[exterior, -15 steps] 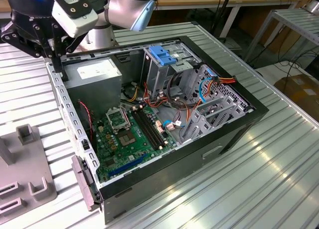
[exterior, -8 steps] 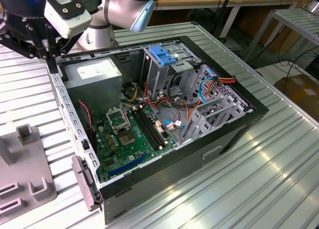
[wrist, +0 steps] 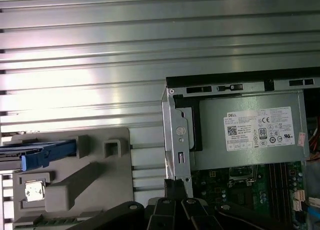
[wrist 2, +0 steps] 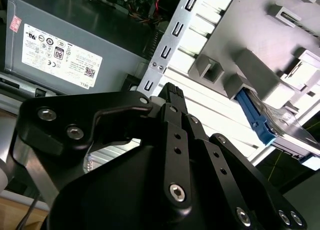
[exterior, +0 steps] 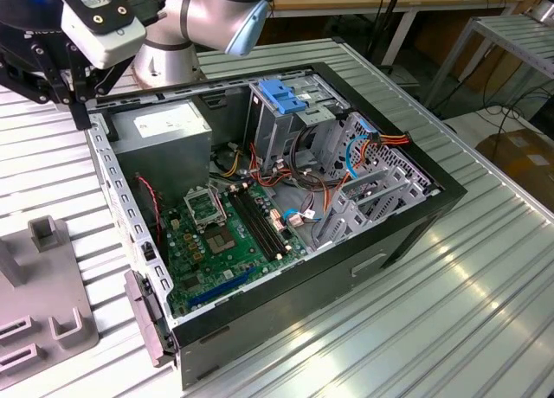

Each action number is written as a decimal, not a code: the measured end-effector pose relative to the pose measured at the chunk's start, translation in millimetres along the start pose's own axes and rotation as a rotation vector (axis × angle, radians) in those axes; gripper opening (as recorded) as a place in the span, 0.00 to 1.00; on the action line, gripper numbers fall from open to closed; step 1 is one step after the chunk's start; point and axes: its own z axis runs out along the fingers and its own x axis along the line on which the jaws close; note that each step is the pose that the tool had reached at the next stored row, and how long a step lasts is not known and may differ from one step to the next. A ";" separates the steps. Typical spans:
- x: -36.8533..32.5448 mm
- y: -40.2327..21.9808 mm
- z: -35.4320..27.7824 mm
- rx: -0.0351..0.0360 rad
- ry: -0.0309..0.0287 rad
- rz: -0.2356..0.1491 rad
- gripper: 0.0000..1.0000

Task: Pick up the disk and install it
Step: 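Reach for the disk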

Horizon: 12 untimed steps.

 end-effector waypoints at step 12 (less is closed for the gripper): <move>15.4 -1.1 -0.4 0.0000 0.0001 0.000 0.10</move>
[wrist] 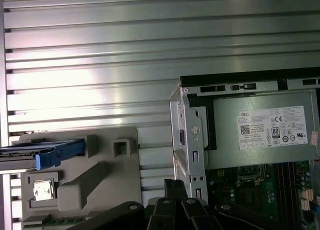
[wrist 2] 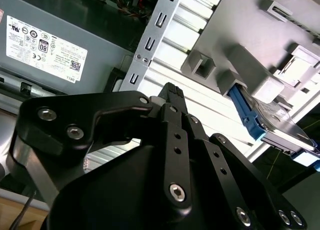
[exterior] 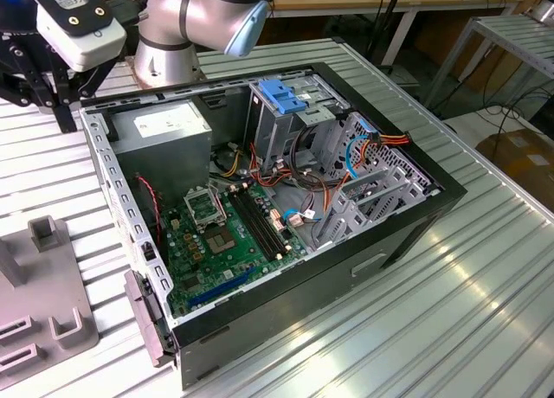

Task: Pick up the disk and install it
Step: 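Reach for the disk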

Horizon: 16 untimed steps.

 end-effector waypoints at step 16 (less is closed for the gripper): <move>21.8 -1.6 -0.6 -0.0001 -0.0001 0.000 0.10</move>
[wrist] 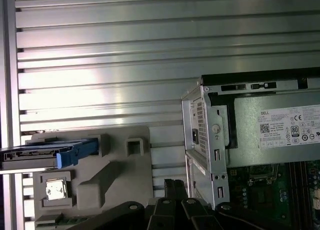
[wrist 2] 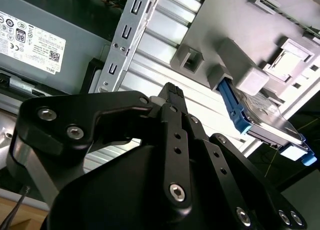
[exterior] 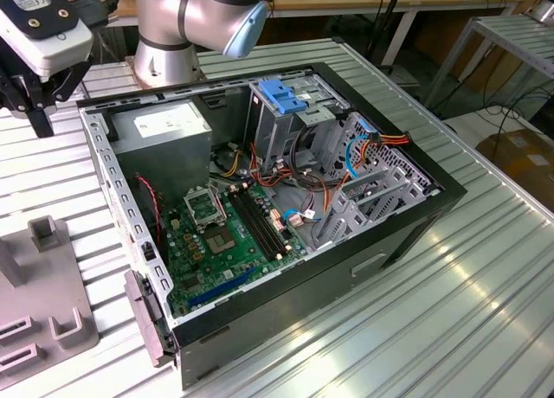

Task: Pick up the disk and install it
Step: 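Reach for the disk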

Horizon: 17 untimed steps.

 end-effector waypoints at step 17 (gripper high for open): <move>23.7 -1.7 -0.7 0.0000 0.0000 0.000 0.10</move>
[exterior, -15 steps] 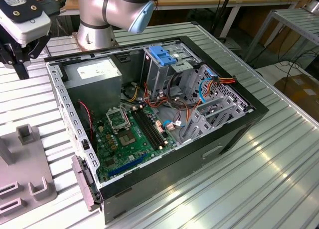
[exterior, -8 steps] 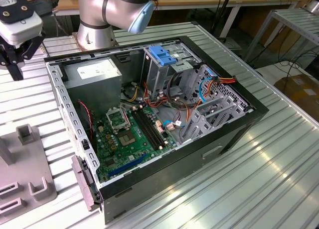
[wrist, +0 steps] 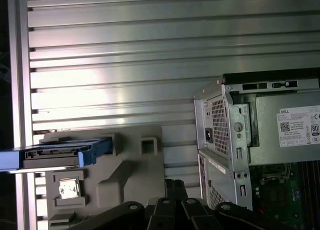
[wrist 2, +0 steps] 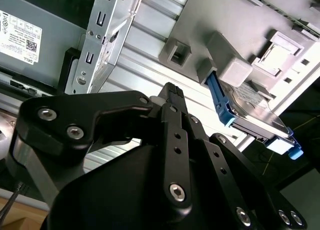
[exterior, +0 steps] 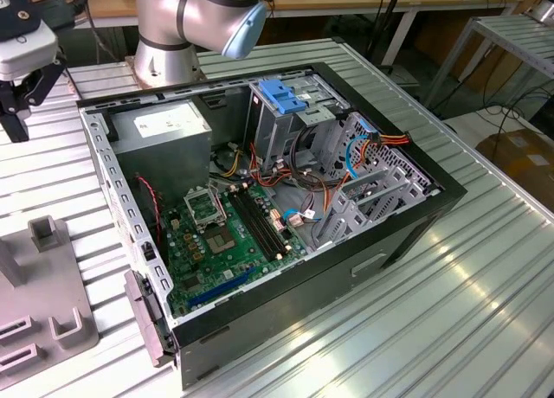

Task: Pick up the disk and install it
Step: 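Reach for the disk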

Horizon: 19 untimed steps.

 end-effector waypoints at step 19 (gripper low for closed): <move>25.0 -1.4 -0.7 0.0000 0.0000 0.000 0.10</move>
